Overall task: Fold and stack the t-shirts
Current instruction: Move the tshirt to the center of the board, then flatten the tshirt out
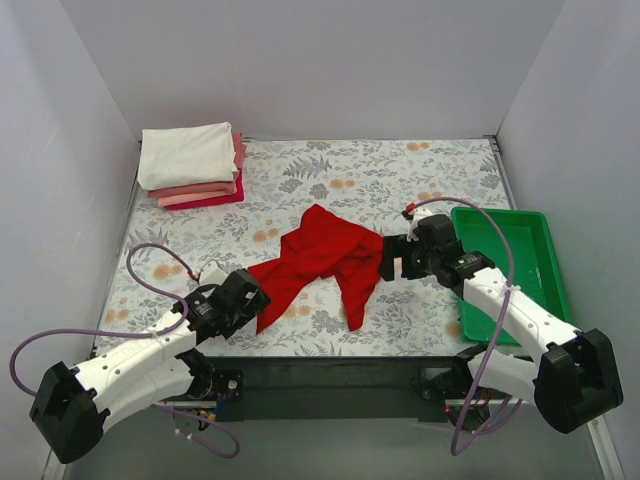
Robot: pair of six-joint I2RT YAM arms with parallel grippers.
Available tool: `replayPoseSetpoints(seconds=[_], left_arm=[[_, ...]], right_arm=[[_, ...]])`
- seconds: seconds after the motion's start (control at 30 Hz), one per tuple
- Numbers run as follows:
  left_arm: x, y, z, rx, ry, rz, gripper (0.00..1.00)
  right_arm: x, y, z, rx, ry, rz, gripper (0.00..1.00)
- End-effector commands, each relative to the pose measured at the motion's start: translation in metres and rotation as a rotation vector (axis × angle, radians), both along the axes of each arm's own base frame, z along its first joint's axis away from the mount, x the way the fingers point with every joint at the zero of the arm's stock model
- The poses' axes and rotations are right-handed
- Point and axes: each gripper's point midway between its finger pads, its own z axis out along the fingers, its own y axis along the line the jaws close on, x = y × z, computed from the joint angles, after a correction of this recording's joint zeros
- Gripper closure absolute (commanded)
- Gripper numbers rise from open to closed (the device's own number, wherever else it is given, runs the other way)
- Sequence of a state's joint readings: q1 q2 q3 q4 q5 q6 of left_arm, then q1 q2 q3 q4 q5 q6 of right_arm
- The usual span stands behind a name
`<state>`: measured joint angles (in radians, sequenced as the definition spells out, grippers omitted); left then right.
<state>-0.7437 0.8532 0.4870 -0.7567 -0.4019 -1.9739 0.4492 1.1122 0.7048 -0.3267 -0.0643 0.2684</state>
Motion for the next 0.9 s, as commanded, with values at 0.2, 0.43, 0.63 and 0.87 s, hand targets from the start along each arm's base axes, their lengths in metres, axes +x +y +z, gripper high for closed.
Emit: replayPoseSetpoints(seconds=[0.2, 0.43, 0.63, 0.87], left_arm=[[-0.012, -0.032, -0.024, -0.100, 0.060, -0.162, 0.28], [-0.015, -0.048, -0.029, -0.135, 0.075, -0.256, 1.00], [-0.014, -0.048, -0.019, -0.151, 0.031, -0.275, 1.00], [-0.007, -0.051, 0.007, -0.187, -0.060, -0.291, 1.00]], right_arm=[[-0.036, 0.047, -0.016, 0.106, 0.018, 0.081, 0.02], [-0.056, 0.069, -0.032, 0.061, 0.032, 0.088, 0.03], [-0.079, 0.088, -0.035, -0.003, 0.034, 0.120, 0.08], [-0.085, 0.096, -0.059, -0.100, 0.072, 0.085, 0.23]])
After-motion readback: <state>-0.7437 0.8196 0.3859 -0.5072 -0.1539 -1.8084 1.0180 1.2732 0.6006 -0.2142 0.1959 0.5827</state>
